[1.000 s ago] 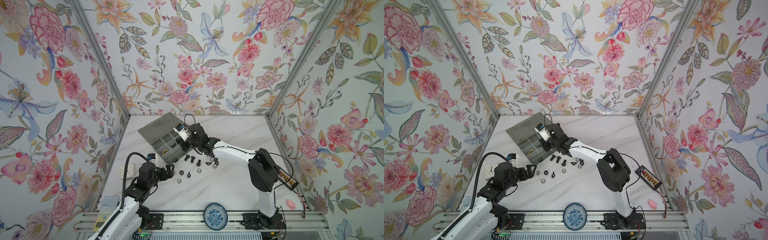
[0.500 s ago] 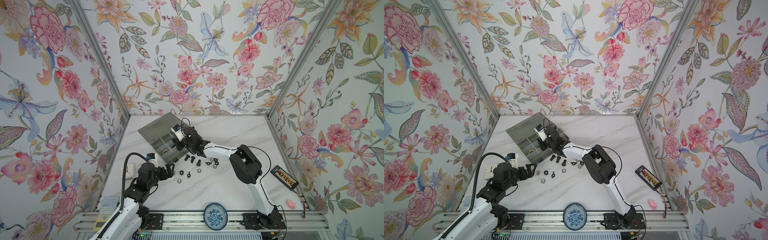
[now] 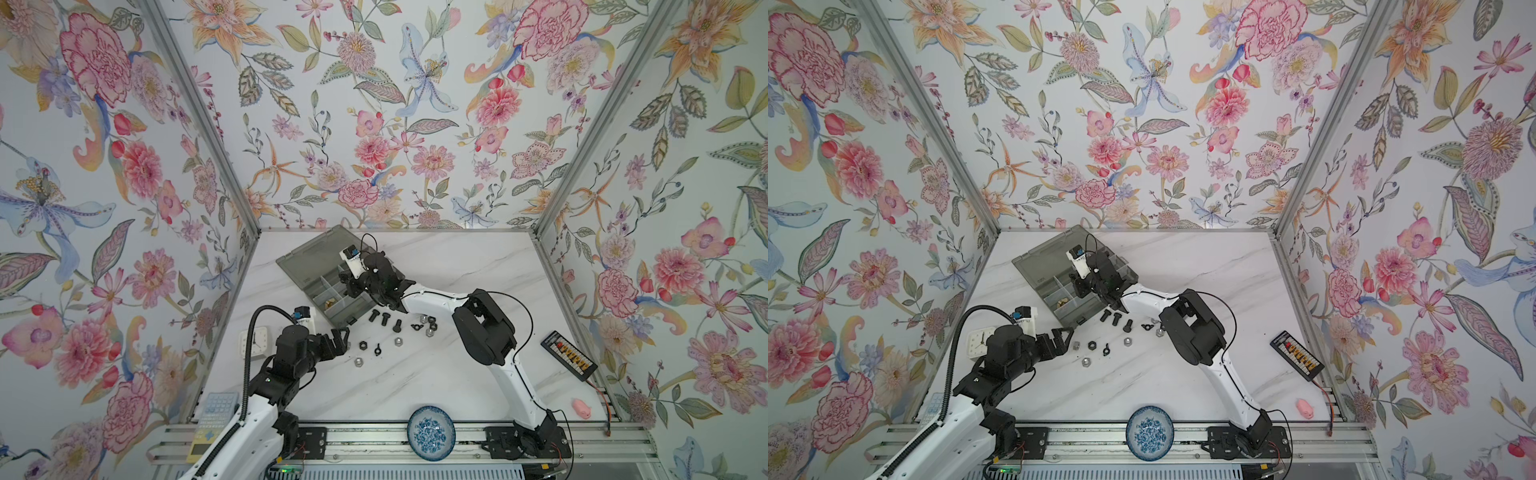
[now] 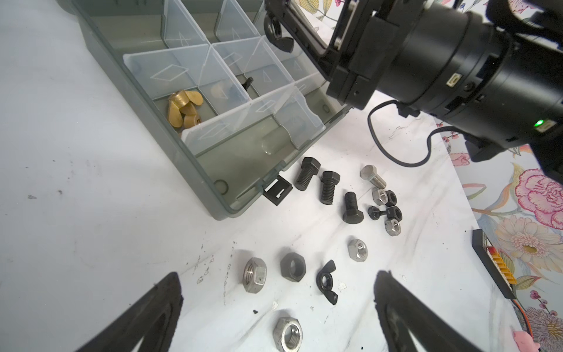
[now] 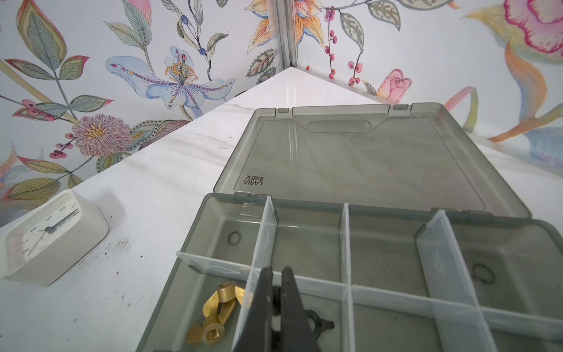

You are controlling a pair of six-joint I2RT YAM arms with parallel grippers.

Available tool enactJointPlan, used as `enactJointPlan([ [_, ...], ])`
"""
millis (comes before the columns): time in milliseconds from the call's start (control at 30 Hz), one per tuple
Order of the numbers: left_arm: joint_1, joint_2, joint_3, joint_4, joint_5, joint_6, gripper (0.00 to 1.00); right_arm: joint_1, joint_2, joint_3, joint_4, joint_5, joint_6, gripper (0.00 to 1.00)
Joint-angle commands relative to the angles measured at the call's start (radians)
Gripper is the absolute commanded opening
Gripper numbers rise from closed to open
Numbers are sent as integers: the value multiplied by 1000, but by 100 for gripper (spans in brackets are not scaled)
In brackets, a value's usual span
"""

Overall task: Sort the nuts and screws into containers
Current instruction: 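Lower the right gripper into the compartment and release the wing nut, then withdraw the right gripper from the box toward the last black wing nut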

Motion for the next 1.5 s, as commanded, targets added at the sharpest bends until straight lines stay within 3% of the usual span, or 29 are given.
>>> enactJointPlan([
  [0, 10, -10, 10, -10, 4, 1, 100, 3, 46, 26, -4, -19, 37, 0],
  [300, 11, -30, 4, -20, 1, -1, 99, 1, 45, -8, 6, -24, 56, 4],
  [567, 12, -34, 9, -29, 1, -2, 99, -9, 36, -12, 0, -44, 68, 22],
  [733, 13, -32, 10, -31, -4, -4, 99, -19, 5, -25, -12, -61, 64, 24],
  [833, 13, -26, 15, -29, -7, -4, 99, -26, -45, -66, -14, -75, 47, 25],
  [1200, 15, 10, 19, 4, -7, -1, 99, -22, -336, -274, -261, -98, -10, 47],
  [1467, 19, 13, 22, 14, 4, 4, 99, 15, -511, -477, -360, -34, 105, 55],
])
